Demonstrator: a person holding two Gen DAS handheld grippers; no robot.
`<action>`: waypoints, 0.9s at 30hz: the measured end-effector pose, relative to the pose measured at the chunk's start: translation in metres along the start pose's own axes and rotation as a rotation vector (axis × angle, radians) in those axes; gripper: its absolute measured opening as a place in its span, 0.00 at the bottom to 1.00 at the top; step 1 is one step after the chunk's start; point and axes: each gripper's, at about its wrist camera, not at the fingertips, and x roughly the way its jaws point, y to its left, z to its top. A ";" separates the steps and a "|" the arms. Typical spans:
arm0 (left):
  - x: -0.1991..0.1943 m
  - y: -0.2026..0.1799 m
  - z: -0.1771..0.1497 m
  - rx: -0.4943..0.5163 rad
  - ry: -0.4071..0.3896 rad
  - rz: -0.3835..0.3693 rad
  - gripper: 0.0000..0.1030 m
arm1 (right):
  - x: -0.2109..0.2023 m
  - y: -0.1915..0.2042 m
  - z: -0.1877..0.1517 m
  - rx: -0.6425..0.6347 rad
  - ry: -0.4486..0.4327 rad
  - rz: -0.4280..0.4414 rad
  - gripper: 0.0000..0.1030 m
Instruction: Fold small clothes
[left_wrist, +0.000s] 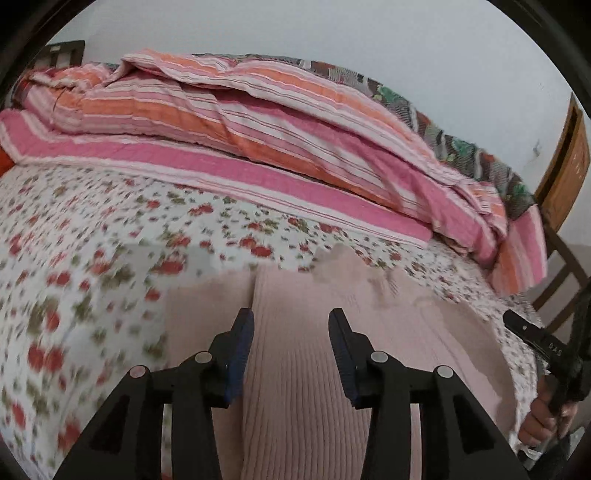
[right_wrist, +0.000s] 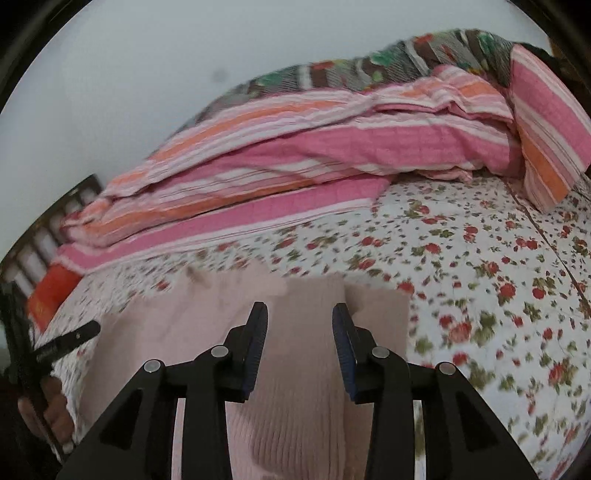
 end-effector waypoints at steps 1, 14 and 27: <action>0.009 0.001 0.004 -0.010 0.009 0.026 0.37 | 0.009 -0.001 0.004 0.007 0.013 -0.013 0.35; 0.033 0.034 -0.005 -0.140 0.003 0.017 0.06 | 0.065 -0.022 -0.009 0.017 0.127 0.008 0.11; 0.038 0.027 -0.006 -0.098 0.019 0.035 0.06 | 0.064 -0.007 0.002 -0.057 0.076 -0.092 0.16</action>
